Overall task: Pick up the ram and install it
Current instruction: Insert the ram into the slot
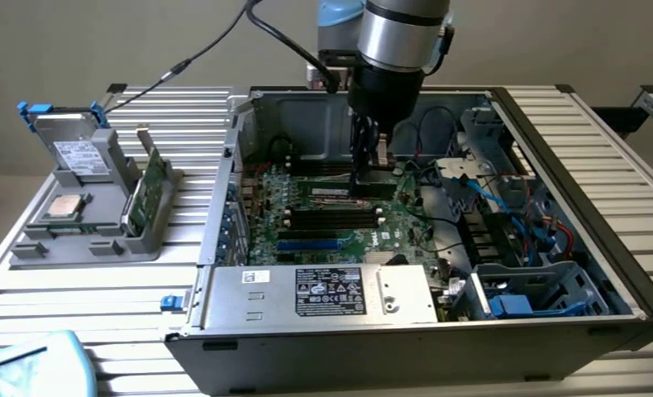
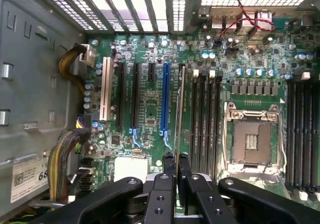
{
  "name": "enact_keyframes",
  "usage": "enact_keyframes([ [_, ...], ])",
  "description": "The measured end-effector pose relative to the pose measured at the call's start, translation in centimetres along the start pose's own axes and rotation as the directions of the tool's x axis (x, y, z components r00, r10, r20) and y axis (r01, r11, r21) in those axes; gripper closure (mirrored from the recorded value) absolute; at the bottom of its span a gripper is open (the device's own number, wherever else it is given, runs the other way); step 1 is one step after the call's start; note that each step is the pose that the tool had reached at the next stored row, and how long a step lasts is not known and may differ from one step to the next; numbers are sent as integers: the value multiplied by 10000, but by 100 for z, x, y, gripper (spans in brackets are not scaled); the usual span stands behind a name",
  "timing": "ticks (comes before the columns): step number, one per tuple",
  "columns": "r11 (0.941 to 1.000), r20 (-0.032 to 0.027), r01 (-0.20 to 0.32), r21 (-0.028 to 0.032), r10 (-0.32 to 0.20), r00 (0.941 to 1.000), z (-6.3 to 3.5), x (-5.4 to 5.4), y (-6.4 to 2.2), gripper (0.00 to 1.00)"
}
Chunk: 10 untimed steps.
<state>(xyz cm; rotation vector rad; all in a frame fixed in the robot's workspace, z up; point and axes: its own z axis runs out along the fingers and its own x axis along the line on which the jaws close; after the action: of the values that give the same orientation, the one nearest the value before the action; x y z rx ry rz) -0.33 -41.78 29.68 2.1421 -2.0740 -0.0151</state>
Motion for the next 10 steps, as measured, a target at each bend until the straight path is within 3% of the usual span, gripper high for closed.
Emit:
enact_keyframes([
  [1,10000,-72,12,59,-11,10000,1,-10,0,86],
  [3,9996,-171,30,265,-25,9999,2,-35,-1,86],
  [5,9986,-209,13,526,-2,9998,1,-70,0,86],
  [6,9981,-211,5,611,8,9998,4,-80,5,86],
  [7,9978,-212,-2,664,16,9998,7,-88,11,86],
  [10,9977,-215,-3,679,17,9998,22,-125,26,86],
])
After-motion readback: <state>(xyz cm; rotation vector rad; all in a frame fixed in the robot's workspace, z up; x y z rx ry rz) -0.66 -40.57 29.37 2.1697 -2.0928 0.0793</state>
